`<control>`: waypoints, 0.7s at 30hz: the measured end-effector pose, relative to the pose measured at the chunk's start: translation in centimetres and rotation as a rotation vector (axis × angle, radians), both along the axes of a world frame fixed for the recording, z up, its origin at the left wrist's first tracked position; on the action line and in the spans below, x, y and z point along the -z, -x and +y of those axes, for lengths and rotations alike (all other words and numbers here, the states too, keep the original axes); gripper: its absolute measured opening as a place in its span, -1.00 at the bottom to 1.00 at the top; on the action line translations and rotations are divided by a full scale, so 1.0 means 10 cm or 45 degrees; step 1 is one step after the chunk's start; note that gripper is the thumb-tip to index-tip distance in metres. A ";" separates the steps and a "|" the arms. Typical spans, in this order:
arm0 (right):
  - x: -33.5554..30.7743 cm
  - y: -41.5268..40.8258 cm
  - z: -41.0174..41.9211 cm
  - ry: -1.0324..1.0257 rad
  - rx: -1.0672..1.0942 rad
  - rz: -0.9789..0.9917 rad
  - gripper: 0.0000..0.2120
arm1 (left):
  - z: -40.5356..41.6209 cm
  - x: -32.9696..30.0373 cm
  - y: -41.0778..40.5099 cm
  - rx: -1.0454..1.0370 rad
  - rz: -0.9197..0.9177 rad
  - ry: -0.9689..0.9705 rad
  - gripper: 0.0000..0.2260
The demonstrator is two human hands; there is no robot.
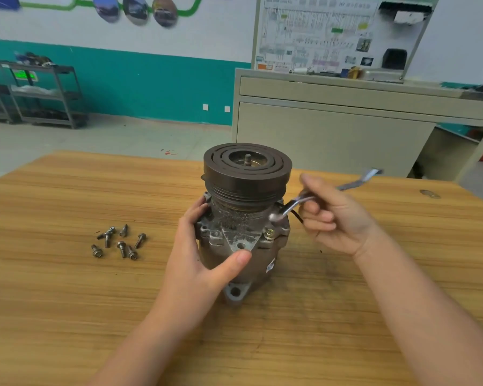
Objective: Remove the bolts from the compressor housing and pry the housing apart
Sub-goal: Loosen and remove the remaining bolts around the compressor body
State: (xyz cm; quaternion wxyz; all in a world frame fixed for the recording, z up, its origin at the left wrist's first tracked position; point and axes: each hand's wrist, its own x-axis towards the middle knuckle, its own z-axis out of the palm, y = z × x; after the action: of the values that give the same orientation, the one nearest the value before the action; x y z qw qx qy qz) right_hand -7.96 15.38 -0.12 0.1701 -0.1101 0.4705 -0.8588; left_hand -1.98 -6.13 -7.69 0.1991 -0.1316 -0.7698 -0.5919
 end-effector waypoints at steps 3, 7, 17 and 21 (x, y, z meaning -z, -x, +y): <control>-0.06 -0.18 0.03 0.105 0.422 0.053 -0.80 | 0.00 0.00 0.00 -0.010 0.000 0.000 -0.20; -0.01 -0.50 -0.09 -0.105 0.695 0.145 -0.75 | 0.02 -0.01 0.00 -0.002 -0.002 -0.012 -0.27; 0.11 -1.00 -0.56 -0.714 1.066 0.732 -0.64 | 0.01 0.00 -0.02 0.008 0.025 -0.038 -0.27; 0.25 -1.07 -0.71 -1.014 1.231 0.850 -0.66 | 0.01 -0.01 -0.01 0.016 0.025 -0.029 -0.29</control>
State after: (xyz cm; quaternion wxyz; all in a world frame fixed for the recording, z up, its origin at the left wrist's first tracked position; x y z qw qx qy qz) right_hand 2.70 8.33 -2.58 -0.3560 -0.0758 0.7720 -0.5210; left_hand -1.83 -6.01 -7.56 0.2043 -0.1401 -0.7602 -0.6006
